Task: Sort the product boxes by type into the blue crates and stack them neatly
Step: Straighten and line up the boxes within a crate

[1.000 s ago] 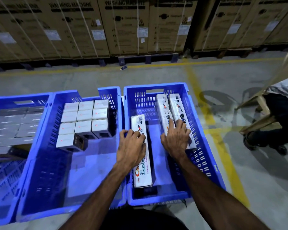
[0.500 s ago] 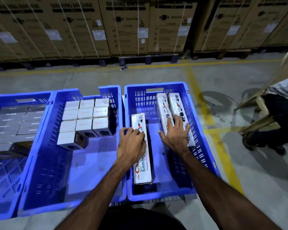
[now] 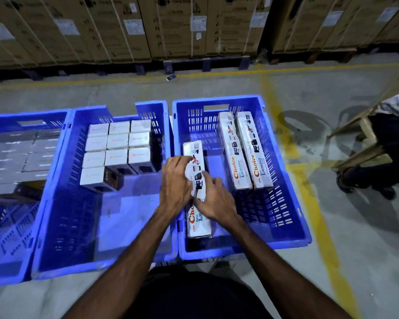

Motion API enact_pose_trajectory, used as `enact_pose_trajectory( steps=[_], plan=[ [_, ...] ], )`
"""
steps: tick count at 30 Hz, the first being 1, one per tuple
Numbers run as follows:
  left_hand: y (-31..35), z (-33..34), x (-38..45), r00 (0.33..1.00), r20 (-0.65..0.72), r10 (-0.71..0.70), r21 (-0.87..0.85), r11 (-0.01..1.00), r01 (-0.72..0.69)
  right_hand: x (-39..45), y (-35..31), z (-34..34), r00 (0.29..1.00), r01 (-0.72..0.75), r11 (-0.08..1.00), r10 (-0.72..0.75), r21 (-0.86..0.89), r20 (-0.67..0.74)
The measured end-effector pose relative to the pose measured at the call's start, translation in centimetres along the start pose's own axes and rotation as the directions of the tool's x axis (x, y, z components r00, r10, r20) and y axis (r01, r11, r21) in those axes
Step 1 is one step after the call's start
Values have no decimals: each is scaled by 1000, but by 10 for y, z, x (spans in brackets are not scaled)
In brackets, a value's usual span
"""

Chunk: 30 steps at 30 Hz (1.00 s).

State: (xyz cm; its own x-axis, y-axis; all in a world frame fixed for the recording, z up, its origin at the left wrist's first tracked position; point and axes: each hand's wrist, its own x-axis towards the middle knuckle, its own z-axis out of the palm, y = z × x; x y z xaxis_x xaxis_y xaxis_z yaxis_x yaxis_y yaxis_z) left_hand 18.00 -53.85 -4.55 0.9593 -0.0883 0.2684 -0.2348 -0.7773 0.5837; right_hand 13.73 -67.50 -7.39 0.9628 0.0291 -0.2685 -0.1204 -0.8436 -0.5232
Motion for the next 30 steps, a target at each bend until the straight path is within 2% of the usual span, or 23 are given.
enact_pose_trajectory(
  steps=[2, 5, 12, 15, 19, 21, 24, 28, 30],
  plan=[
    [-1, 1, 0, 1000, -3, -22, -22, 1000, 22, -2, -2, 4, 999, -16, 1000, 16, -14, 46],
    [-1, 1, 0, 998, -4, -65, -51, 997, 64, -3, -2, 2, 999, -39, 999, 40, -34, 29],
    [-3, 2, -1, 999, 7, -50, -43, 998, 51, -1, -18, -8, 982, -190, 980, 188, -59, -30],
    [0, -3, -4, 1000, 4, -14, -54, 998, 14, -3, -25, -13, 978, -200, 978, 195, -63, -80],
    [12, -12, -31, 1000, 1, 17, -147, 989, -16, 2, -26, -42, 959, -184, 983, 182, 12, -217],
    [20, -12, -47, 998, 55, 35, -187, 982, -24, 9, -25, -60, 946, -180, 984, 177, 14, -272],
    [40, -6, -54, 977, 213, -2, -243, 968, 55, 22, -25, -77, 930, -189, 981, 193, 42, -313],
    [61, 13, -40, 919, 370, -140, -234, 943, 238, 35, -23, -82, 928, -202, 973, 228, 113, -296],
    [63, 25, -34, 898, 387, -209, -212, 928, 307, 41, -24, -80, 929, -205, 973, 227, 104, -291]
  ],
)
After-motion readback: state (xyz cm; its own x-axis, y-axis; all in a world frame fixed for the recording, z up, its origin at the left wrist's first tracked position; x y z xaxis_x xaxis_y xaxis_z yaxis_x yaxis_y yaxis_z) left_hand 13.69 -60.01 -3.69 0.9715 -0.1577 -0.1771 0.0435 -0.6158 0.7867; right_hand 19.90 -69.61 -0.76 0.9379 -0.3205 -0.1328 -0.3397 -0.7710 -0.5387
